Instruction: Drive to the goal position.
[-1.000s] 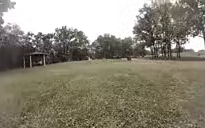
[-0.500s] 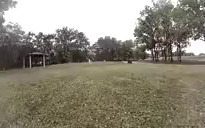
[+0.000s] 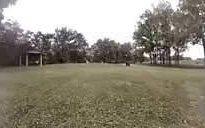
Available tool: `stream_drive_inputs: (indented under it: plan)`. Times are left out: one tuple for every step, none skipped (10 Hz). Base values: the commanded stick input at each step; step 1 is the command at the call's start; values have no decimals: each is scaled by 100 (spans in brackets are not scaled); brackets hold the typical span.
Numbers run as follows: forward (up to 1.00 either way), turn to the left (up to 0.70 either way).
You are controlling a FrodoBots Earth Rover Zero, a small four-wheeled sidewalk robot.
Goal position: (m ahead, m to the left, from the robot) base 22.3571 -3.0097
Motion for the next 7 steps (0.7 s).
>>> stream_drive_inputs:
  plan:
    - [70, 0]
    - [70, 0]
    - [70, 0]
    - [70, 0]
    - [70, 0]
    - [70, 0]
    - [70, 0]
